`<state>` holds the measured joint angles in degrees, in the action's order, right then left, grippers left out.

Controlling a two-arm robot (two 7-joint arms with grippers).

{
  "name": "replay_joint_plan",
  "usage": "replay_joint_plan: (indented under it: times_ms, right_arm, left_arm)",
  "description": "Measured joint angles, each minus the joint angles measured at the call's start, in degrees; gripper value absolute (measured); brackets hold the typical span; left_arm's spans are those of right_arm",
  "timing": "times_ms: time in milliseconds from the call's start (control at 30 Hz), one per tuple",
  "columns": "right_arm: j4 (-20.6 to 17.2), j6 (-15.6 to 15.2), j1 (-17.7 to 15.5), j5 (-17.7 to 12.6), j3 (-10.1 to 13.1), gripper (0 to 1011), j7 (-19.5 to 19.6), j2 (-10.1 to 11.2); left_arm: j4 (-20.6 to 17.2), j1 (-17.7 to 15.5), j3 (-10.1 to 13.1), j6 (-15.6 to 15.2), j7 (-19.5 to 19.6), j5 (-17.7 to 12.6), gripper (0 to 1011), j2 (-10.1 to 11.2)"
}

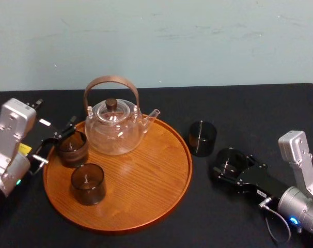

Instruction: Pick up the glass from the table and place it on the tray.

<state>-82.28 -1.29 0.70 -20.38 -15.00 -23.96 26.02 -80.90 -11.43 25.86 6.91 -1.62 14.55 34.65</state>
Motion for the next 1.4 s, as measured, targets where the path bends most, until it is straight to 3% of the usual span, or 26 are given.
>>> replay_joint_plan:
  times_ms: [533,900,1067,1400]
  right_arm:
    - [-0.44,-0.10,-0.24,-0.08,0.09,905,0.09,0.18]
    - [-6.44,-0.09,-2.06,-0.53,-0.29,905,-0.56,1.66]
    - [-9.94,-0.41,-2.71,-0.76,-1.76,906,-1.34,1.95]
    - [-10.97,-0.65,-1.32,-1.09,-4.68,905,-2.60,1.43]
  left_arm:
    - [0.00,0.00,0.00,0.00,0.00,0.00,1001,0.00]
    - [0.00,0.00,0.00,0.00,0.00,0.00,1001,0.00]
    - [0.00,0.00,0.00,0.00,0.00,0.00,1001,0.00]
    - [0.00,0.00,0.00,0.00,0.00,0.00,1001,0.00]
